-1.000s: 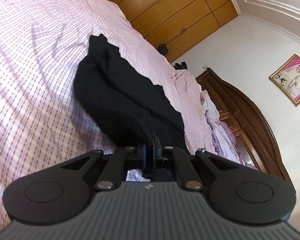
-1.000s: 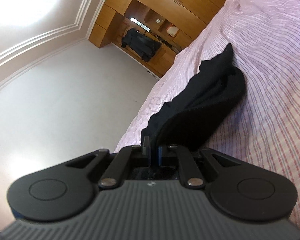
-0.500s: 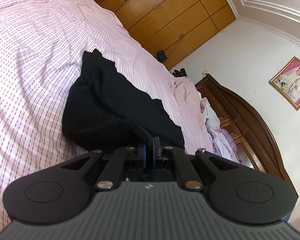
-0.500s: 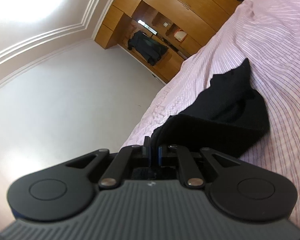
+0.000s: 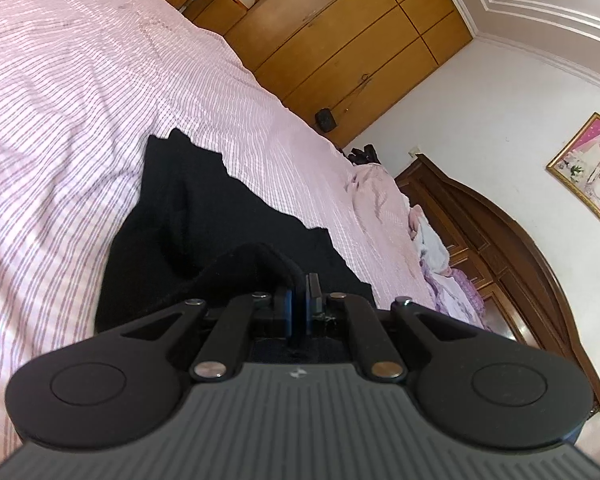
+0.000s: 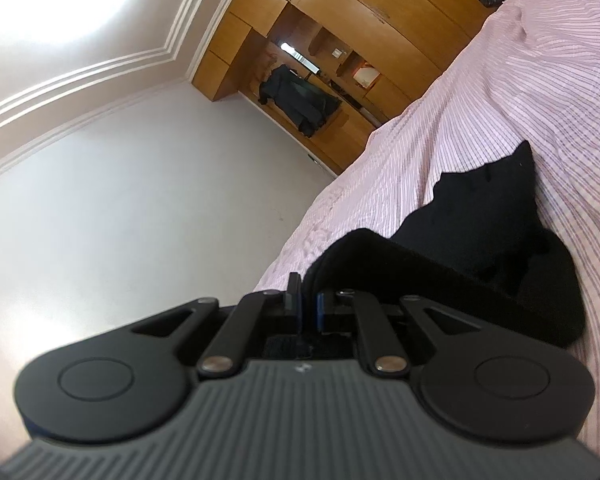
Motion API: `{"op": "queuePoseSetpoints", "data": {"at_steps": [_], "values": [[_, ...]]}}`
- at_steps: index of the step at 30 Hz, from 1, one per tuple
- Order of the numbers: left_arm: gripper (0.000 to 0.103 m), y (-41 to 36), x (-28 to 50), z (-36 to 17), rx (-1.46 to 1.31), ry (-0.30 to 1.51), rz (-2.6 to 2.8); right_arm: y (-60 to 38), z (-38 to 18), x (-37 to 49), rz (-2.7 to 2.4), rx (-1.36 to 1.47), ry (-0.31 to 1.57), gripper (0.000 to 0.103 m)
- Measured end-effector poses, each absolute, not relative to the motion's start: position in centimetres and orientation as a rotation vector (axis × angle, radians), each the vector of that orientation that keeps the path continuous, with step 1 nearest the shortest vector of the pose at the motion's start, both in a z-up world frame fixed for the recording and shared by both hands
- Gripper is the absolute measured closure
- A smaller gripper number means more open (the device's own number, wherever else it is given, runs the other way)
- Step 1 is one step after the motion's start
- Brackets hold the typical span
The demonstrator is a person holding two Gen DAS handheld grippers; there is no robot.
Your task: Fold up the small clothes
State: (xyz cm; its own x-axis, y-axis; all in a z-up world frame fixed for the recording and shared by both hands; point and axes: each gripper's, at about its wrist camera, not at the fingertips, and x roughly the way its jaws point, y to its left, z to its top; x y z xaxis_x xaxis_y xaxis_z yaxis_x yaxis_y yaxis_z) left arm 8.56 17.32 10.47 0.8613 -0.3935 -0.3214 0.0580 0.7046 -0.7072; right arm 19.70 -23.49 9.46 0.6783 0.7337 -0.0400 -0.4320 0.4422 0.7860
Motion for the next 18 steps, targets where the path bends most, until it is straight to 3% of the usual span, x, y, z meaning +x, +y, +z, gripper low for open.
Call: {"op": "queuePoseSetpoints", "data": {"at_steps": [18], "values": [[0.097,17.7,20.3,10.7,-0.675,0.510,-0.195,-22.5,10.2,28.2,0.687,0.777,0.428,0.093]]}}
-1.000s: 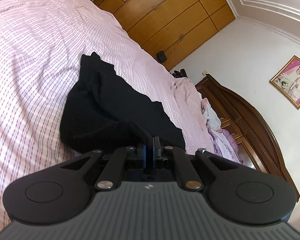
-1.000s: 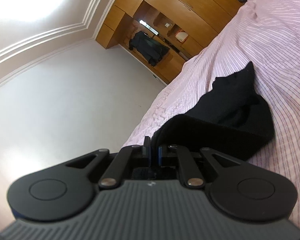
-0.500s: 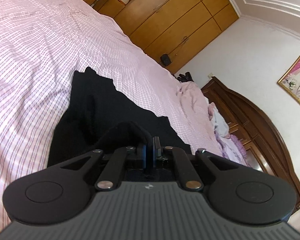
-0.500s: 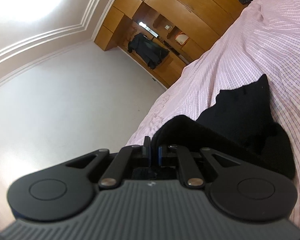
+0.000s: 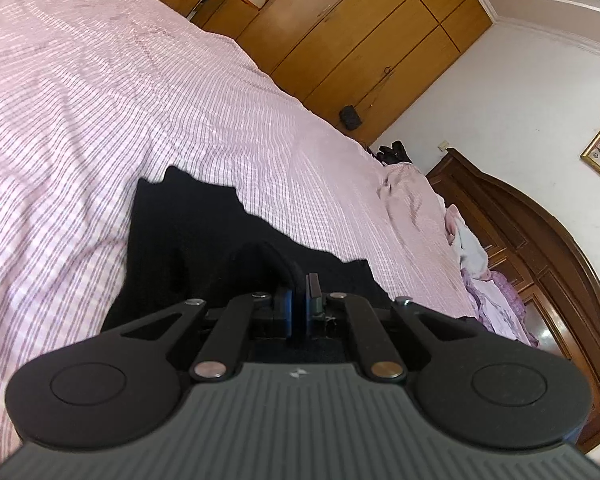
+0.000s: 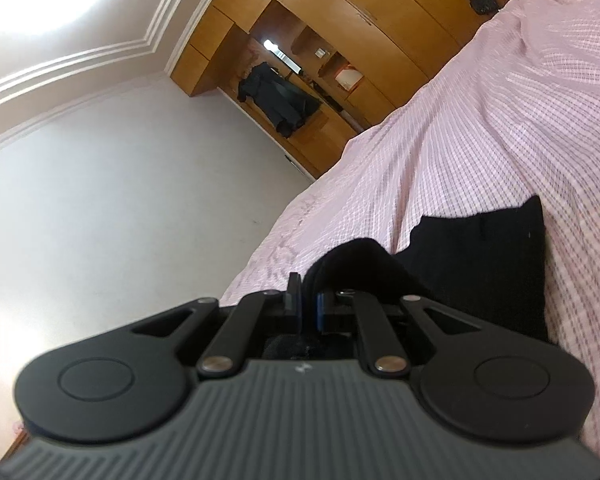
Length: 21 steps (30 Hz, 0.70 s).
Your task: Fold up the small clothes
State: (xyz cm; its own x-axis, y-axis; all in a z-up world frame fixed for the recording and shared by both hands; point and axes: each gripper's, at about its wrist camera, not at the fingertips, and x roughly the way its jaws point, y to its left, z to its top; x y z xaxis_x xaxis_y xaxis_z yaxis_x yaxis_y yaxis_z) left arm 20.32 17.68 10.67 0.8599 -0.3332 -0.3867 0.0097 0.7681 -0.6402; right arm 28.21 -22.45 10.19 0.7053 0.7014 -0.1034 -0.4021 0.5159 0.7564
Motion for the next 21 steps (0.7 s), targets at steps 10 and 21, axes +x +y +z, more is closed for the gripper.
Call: {"op": "queuePoseSetpoints", "data": {"at_steps": [10,21], "values": [[0.097,18.0,25.9,11.8,-0.630,0.480,-0.215,-22.3,11.1,32.0,0.686,0.725,0.404,0.093],[0.097,20.1,31.9,8.0,-0.647,0.505,-0.190,-21.2,8.4,36.5,0.650,0.698,0.450,0.093]]}}
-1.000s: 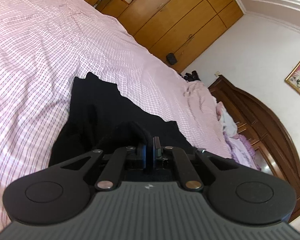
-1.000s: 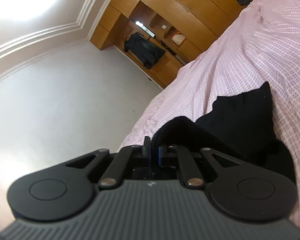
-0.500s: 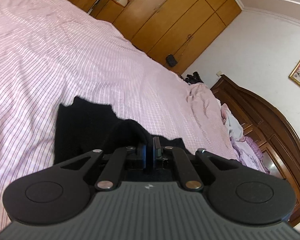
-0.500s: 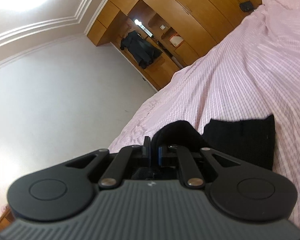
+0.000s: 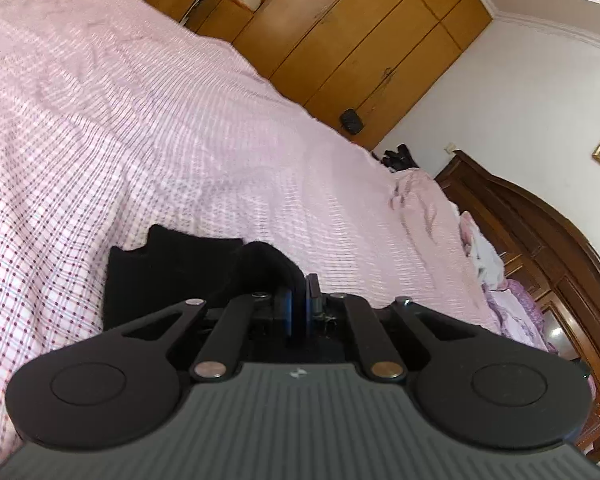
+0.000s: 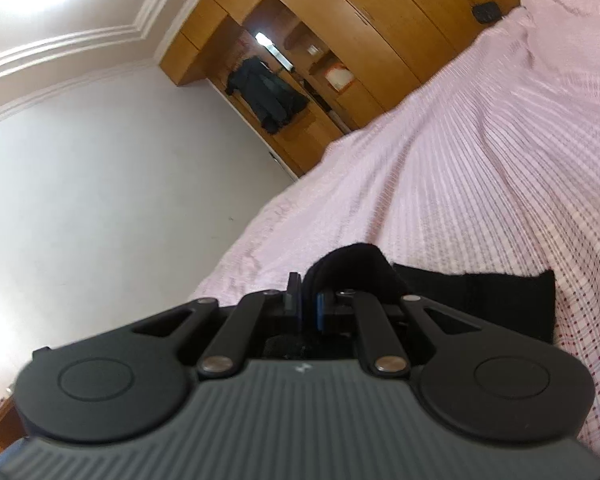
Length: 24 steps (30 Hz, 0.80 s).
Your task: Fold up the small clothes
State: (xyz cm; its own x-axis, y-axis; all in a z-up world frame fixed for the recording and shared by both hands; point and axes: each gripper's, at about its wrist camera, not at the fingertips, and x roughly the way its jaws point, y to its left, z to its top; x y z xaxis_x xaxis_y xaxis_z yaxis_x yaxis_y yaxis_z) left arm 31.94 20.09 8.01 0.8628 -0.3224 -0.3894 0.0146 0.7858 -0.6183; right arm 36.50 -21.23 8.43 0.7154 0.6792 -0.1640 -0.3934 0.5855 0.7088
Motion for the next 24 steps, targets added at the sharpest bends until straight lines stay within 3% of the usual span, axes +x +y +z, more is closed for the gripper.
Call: {"op": "queuePoseSetpoints", "data": {"at_steps": [7,9,12,13,14,15,16,17,24], "values": [[0.096,21.7,34.4,4.2,-0.677,0.556,-0.171,-20.3,5.3,38.0,0.598,0.698,0.535,0.091],[0.088,21.8,34.7,3.8,-0.656,0.559,-0.175,-20.4,4.8,38.0,0.577,0.712,0.543,0.091],[0.055,21.7,34.7,4.0,-0.643,0.556,-0.167,-20.8,4.6,37.8,0.575,0.763,0.550,0.083],[0.034,21.6,34.4,4.3,-0.639,0.538,-0.160,-21.0,4.6,37.8,0.576,0.771,0.546,0.076],[0.017,21.7,34.2,4.7,-0.634,0.510,-0.152,-21.1,4.9,37.5,0.573,0.771,0.539,0.061],[0.012,21.7,33.8,5.2,-0.633,0.487,-0.145,-21.2,5.1,37.4,0.567,0.768,0.531,0.050],[0.009,21.8,33.5,5.6,-0.631,0.465,-0.137,-21.4,5.3,37.1,0.564,0.764,0.520,0.035],[0.009,21.9,33.2,6.0,-0.627,0.451,-0.132,-21.5,5.6,36.7,0.561,0.760,0.505,0.026],[0.008,22.2,30.6,7.0,-0.587,0.465,-0.099,-22.7,7.4,34.5,0.543,0.775,0.487,0.025]]}}
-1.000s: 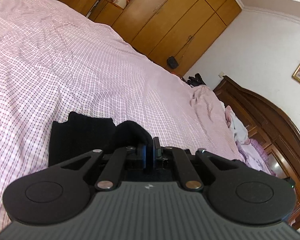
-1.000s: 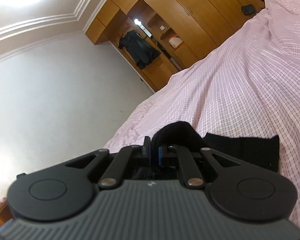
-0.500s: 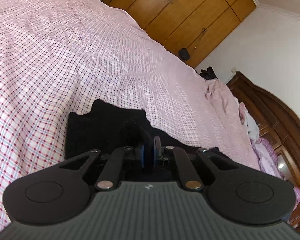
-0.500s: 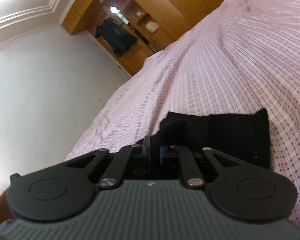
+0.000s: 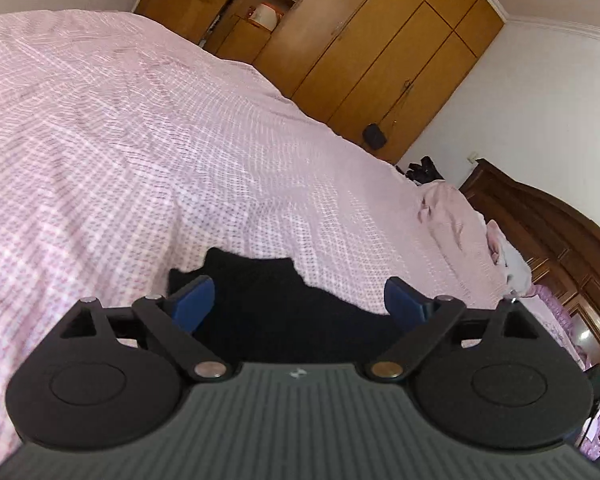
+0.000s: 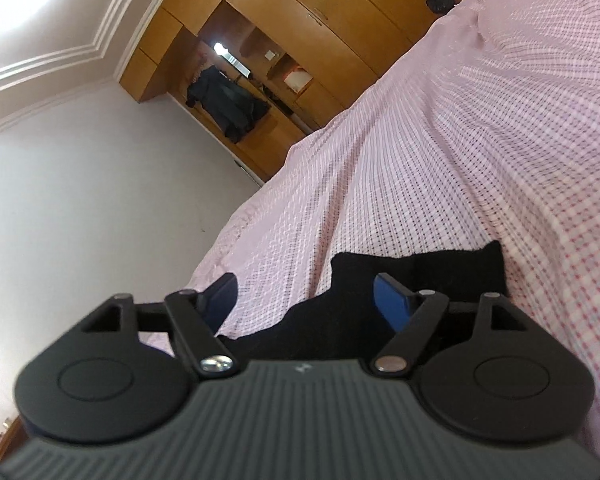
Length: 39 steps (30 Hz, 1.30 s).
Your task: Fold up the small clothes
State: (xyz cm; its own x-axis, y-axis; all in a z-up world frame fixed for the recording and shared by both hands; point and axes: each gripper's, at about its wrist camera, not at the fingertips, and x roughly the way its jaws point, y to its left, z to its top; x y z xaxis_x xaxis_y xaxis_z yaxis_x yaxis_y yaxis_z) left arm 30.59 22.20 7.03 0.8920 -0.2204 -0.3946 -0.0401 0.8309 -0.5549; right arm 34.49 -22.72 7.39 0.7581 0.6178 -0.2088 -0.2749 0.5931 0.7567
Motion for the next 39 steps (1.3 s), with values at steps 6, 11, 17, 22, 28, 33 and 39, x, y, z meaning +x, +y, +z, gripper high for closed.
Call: {"op": "queuePoseSetpoints", "data": {"at_steps": [6,11,17,22,28,33,39], "values": [[0.004,22.8,26.2,6.4,-0.635,0.490,-0.062,-24.7,7.3,31.2,0.517,0.801,0.507,0.025],[0.004,21.9,23.8,6.4,-0.571,0.591,-0.014,-27.4,6.7,28.6,0.474,0.790,0.551,0.025],[0.004,18.8,22.0,6.6,-0.374,0.726,0.020,-29.4,4.9,29.6,0.454,0.730,0.722,0.025],[0.004,16.4,21.9,7.5,-0.322,0.755,-0.004,-29.7,3.4,32.2,0.594,0.821,0.749,0.026],[0.004,12.2,25.2,9.3,-0.209,0.790,-0.031,-28.2,2.2,36.9,0.680,0.790,0.789,0.032],[0.004,8.9,28.8,8.6,-0.195,0.829,-0.066,-27.7,1.0,40.4,0.748,0.842,0.800,0.046],[0.004,5.9,31.5,7.0,-0.159,0.860,-0.099,-26.6,0.2,43.2,0.807,0.890,0.852,0.078]]}}
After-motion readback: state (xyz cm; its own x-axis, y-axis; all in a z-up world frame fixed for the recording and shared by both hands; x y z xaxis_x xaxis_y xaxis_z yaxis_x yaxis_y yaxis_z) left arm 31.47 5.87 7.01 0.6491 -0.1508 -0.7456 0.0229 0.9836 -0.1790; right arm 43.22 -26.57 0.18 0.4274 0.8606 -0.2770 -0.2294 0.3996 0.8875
